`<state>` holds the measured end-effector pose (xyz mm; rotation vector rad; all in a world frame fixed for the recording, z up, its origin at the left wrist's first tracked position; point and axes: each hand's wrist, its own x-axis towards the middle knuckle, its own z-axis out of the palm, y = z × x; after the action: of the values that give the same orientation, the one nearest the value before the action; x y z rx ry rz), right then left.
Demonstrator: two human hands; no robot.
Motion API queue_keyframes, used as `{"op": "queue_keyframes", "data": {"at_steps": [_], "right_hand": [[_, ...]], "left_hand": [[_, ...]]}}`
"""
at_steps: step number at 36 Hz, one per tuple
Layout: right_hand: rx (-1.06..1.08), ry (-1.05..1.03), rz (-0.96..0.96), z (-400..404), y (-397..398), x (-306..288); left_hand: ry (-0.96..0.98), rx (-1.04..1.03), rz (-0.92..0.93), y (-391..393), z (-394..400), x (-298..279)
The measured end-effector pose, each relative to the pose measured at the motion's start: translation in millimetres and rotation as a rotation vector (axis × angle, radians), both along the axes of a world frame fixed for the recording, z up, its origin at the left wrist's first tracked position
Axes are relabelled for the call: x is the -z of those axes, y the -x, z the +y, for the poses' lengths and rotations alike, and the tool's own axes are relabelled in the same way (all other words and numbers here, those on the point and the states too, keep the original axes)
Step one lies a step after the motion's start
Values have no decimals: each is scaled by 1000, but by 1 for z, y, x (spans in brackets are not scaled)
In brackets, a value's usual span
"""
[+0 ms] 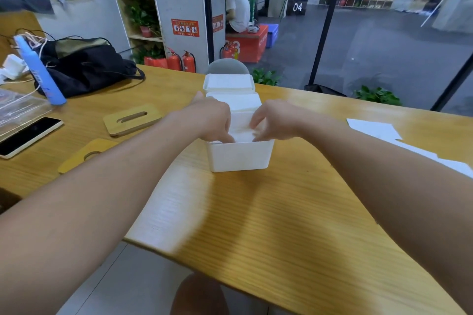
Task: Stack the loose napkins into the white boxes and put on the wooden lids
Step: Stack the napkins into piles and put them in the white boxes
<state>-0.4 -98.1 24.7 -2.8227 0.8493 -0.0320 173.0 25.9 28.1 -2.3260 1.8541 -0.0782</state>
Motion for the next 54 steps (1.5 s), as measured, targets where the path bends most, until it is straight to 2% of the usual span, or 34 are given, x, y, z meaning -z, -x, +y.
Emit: {"op": "queue_keyframes", "data": {"at_steps": [4, 8, 13, 20, 26, 33, 44, 54], "right_hand": [[42, -72, -202, 6, 22, -13], [60, -42, -344, 16, 60, -20], [130, -111, -421, 32, 126, -6], [293, -98, -468, 48, 236, 41], [476, 63, -410, 47, 312, 81], [684, 109, -330, 41, 370, 111], [506, 105, -372, 15, 341, 124], [317, 281, -305, -8, 295, 111]], "left_hand": [[195, 39, 102, 9, 2, -8], [377, 161, 211, 43, 2, -13], [463, 298, 320, 109, -3, -7], [376, 394, 389, 207, -17, 27], [245, 423, 498, 276, -29, 66], [98, 372, 757, 311, -49, 103], [182, 365, 568, 273, -36, 105], [219, 331, 511, 231, -47, 113]]}}
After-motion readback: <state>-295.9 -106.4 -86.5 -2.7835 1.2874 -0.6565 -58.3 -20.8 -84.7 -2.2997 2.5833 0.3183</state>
